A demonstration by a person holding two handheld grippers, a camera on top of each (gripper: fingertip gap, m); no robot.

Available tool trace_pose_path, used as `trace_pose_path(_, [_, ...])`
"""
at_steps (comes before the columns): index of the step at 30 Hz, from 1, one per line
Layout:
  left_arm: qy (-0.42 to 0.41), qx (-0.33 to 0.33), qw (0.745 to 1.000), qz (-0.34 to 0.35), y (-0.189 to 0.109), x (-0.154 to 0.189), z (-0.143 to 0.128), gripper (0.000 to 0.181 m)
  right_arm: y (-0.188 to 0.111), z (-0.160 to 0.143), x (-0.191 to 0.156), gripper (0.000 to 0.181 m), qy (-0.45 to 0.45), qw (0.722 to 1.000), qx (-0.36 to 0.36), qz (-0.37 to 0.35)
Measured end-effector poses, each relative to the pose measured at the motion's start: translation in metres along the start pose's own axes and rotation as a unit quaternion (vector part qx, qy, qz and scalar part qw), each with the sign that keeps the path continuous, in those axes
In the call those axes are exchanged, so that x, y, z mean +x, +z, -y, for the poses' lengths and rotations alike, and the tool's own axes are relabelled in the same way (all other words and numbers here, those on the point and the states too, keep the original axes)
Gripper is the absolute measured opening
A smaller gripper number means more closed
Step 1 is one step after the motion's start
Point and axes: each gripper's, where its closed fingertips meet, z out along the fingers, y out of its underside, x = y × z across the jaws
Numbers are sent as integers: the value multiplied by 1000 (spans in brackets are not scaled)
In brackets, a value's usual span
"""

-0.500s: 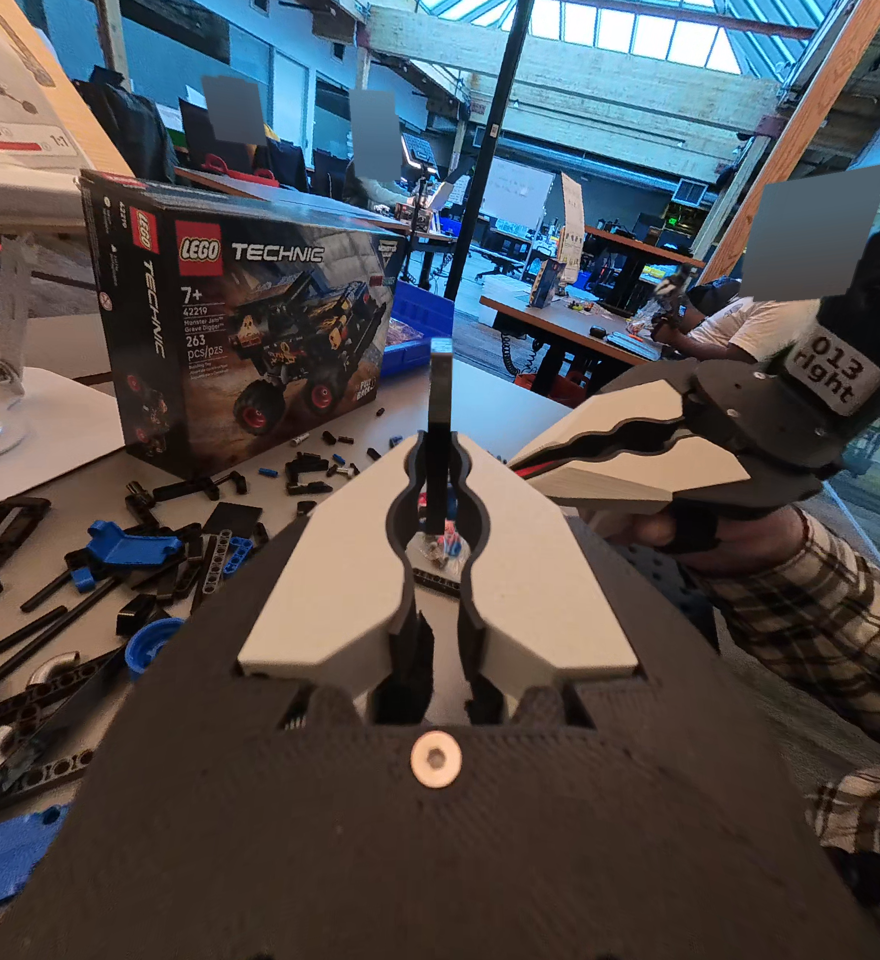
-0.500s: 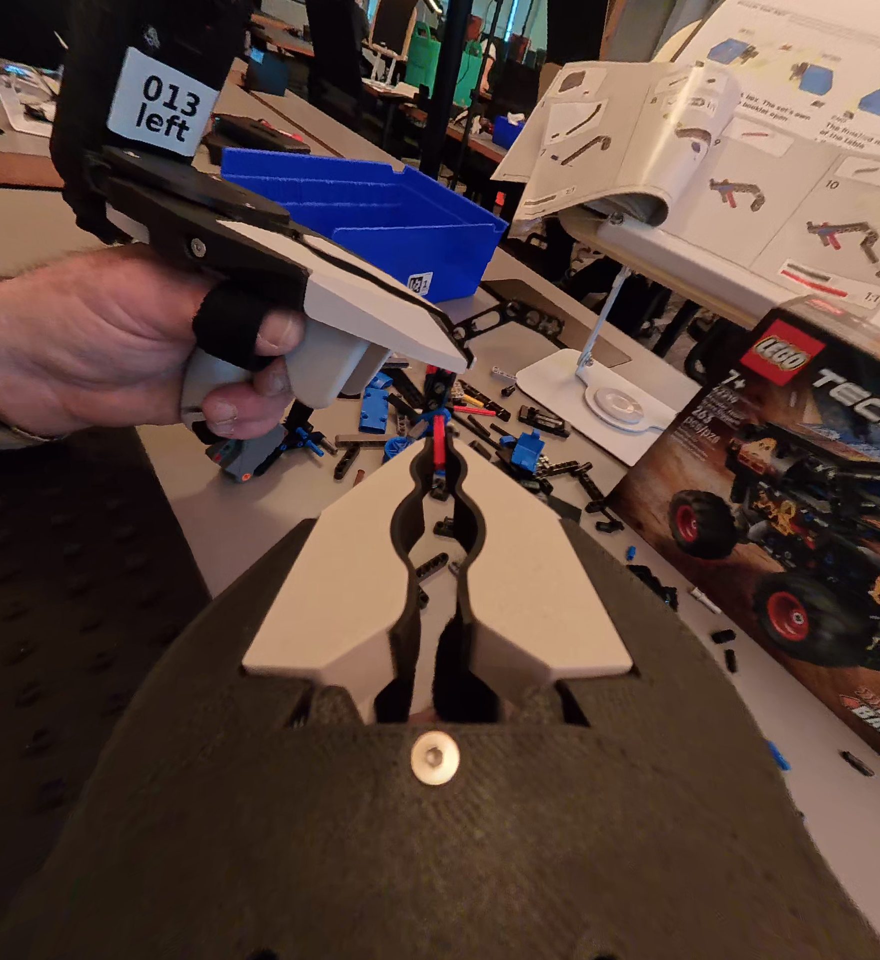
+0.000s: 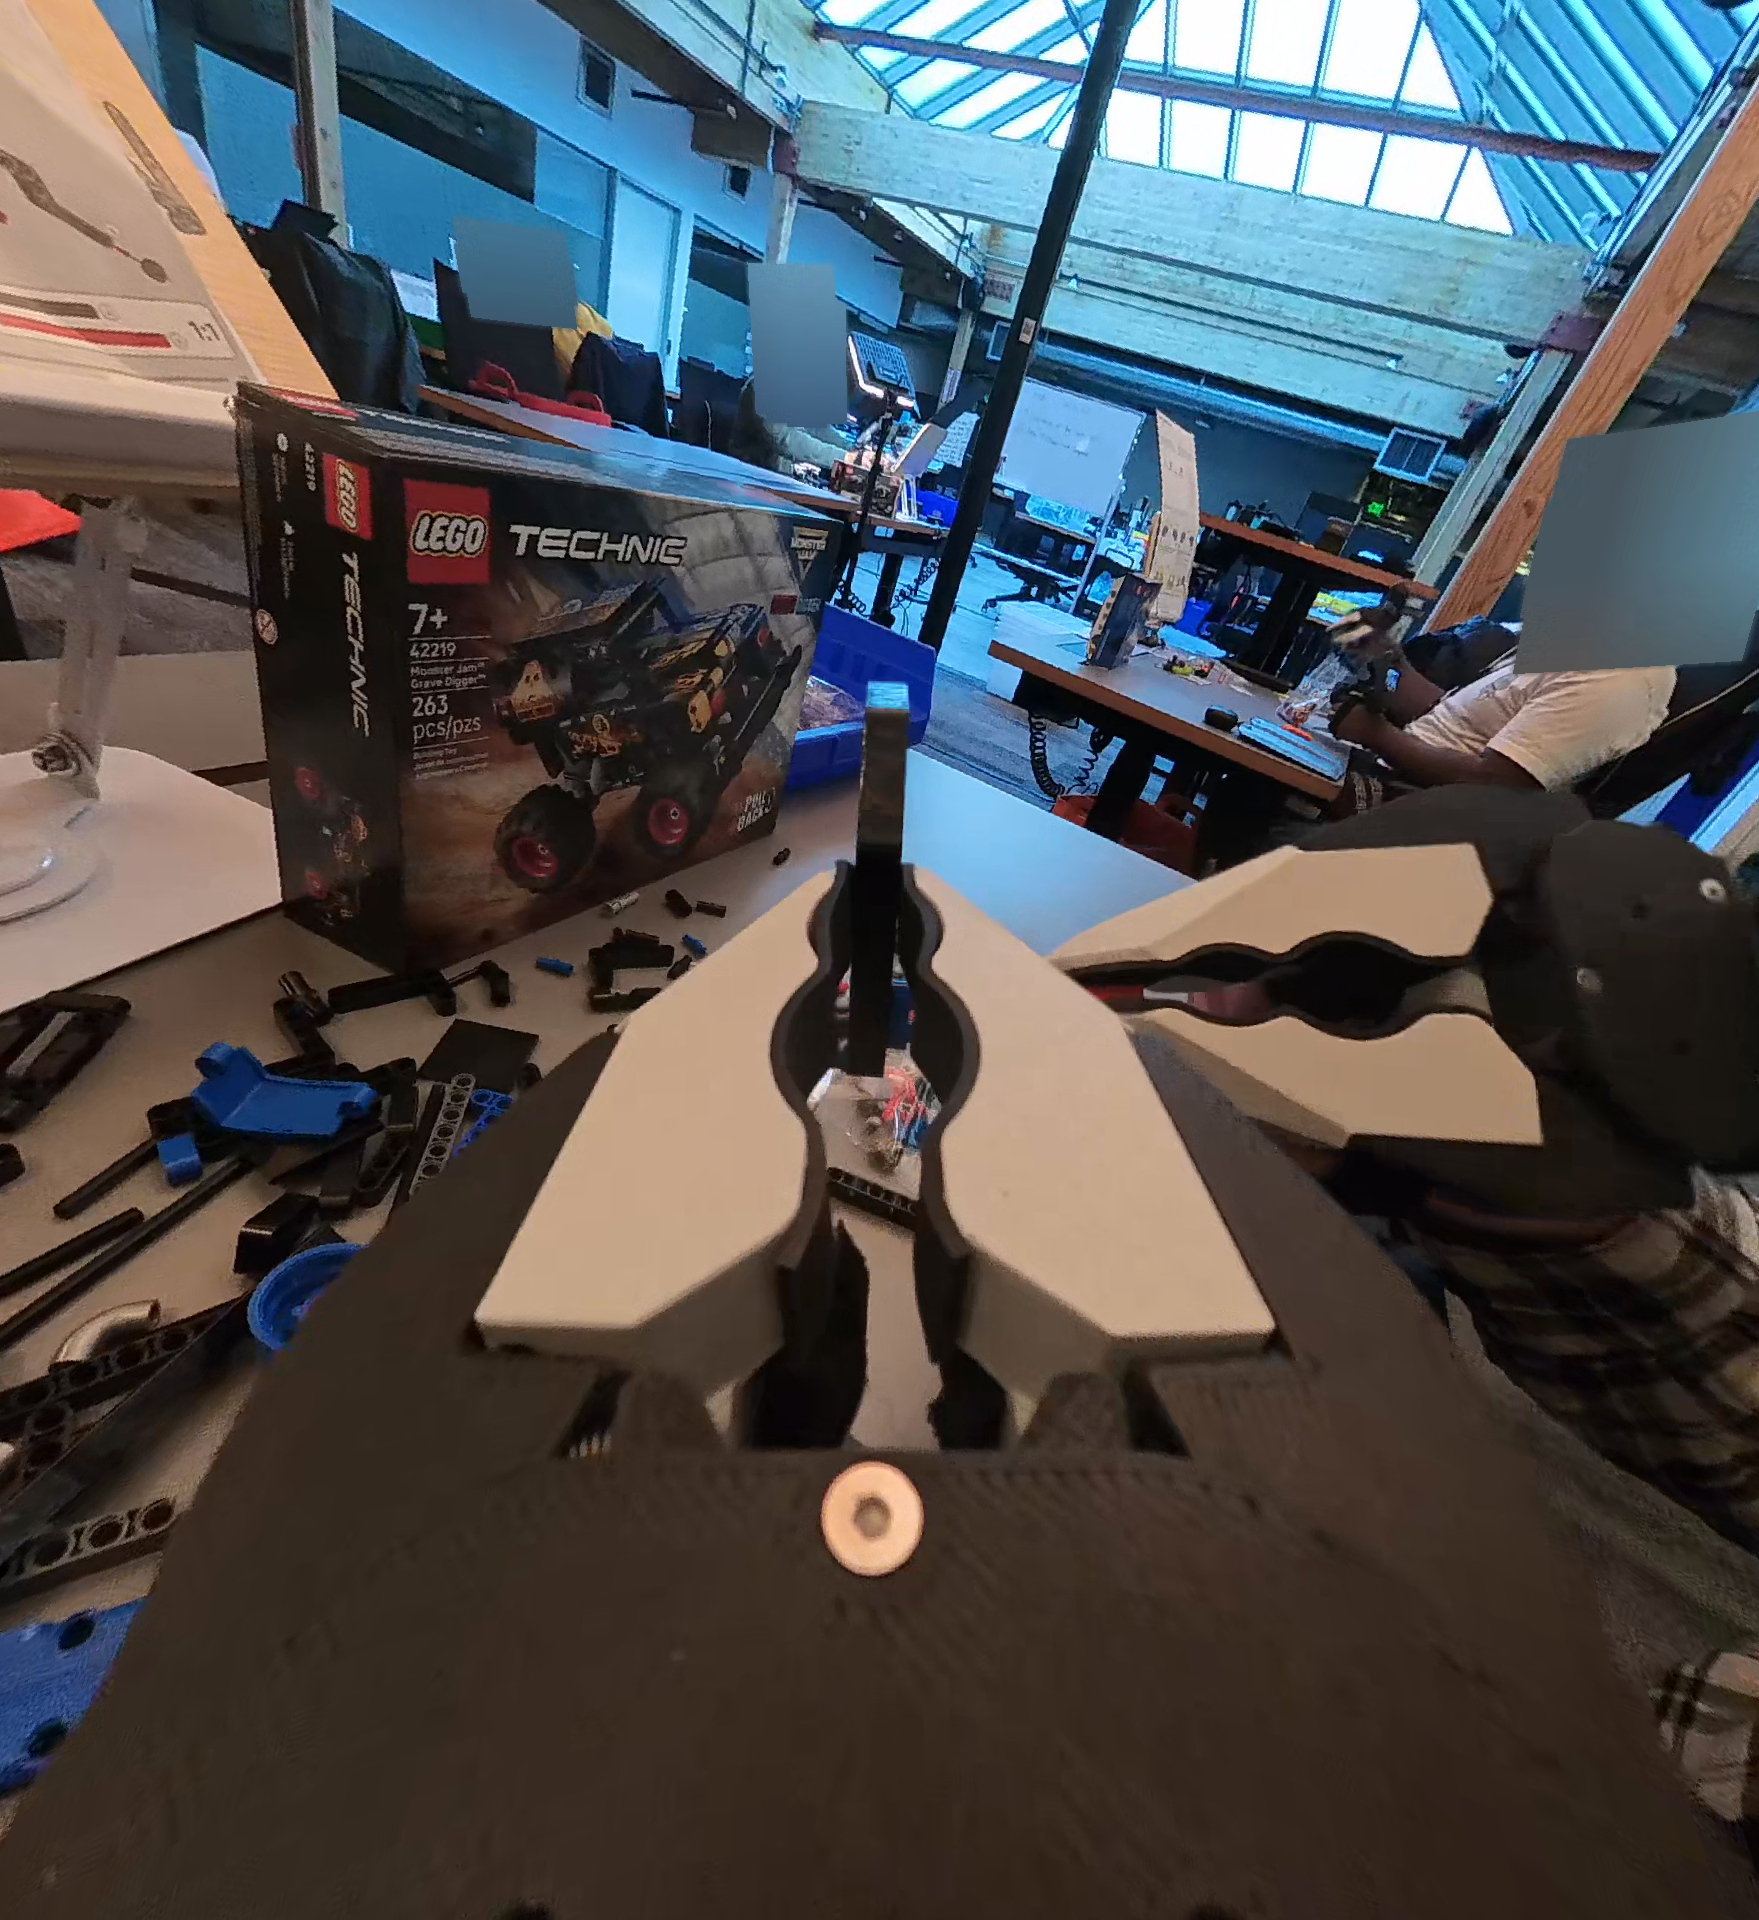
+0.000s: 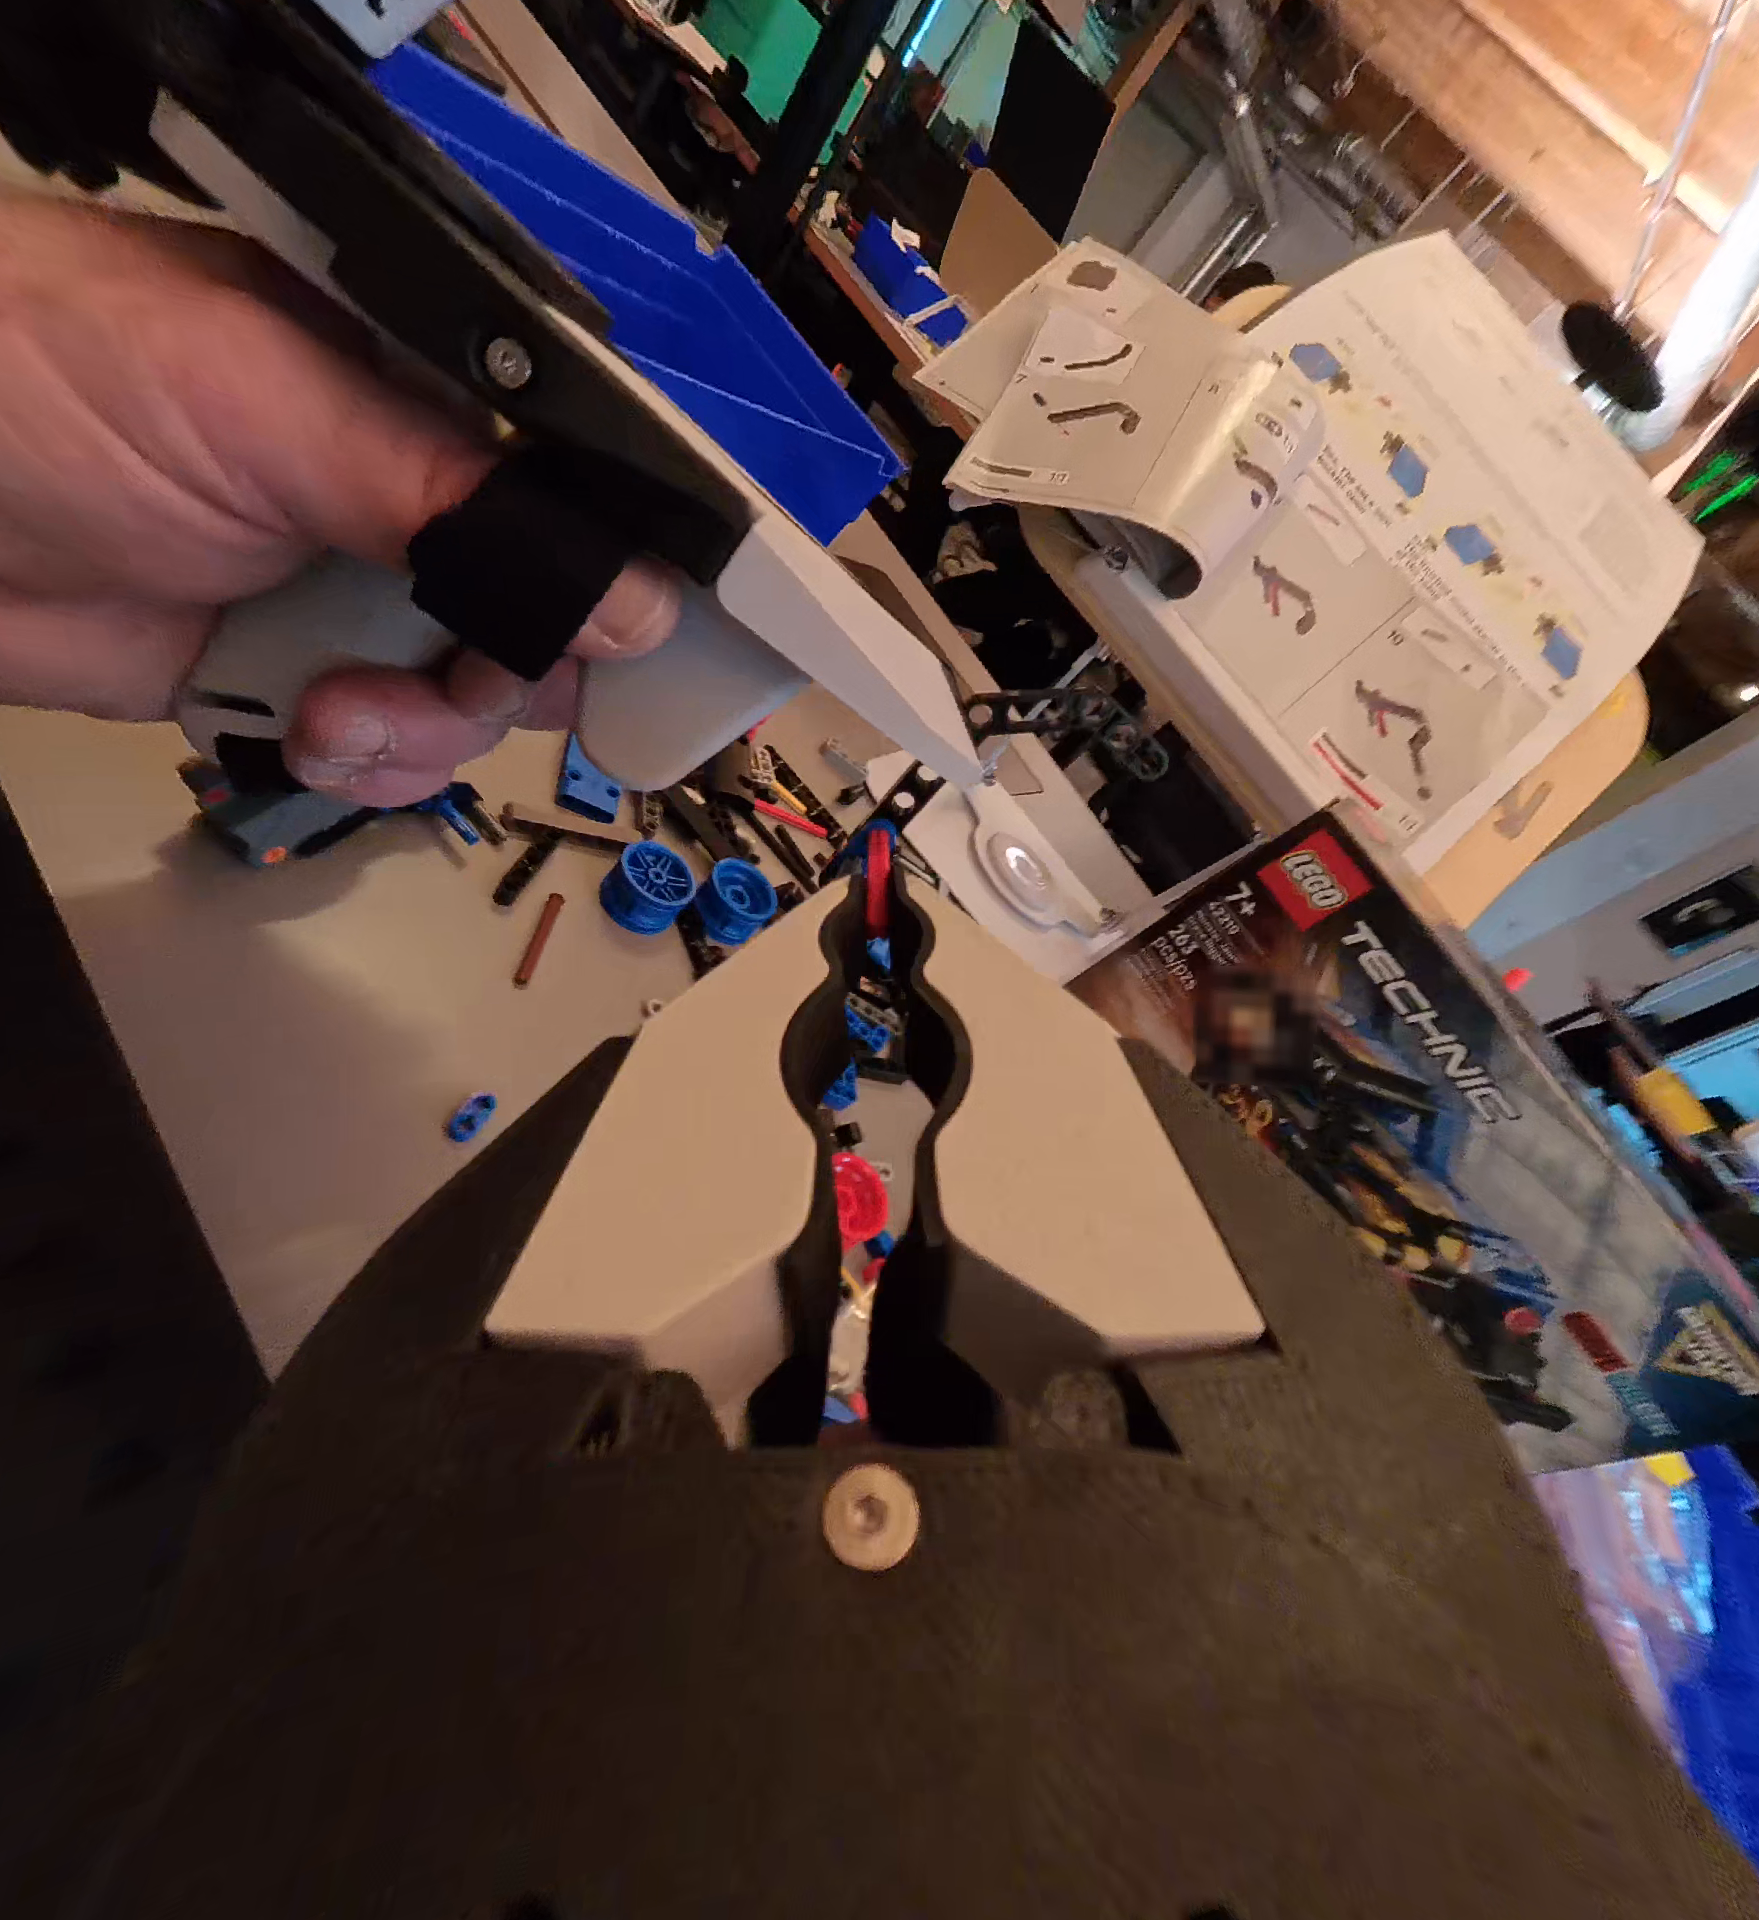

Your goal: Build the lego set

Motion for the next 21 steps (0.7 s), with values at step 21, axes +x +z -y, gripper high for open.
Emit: trace_pose_path(21, [-91, 56, 994, 7, -2, -3, 9, 7, 9, 3, 2, 1, -111, 990, 3, -86])
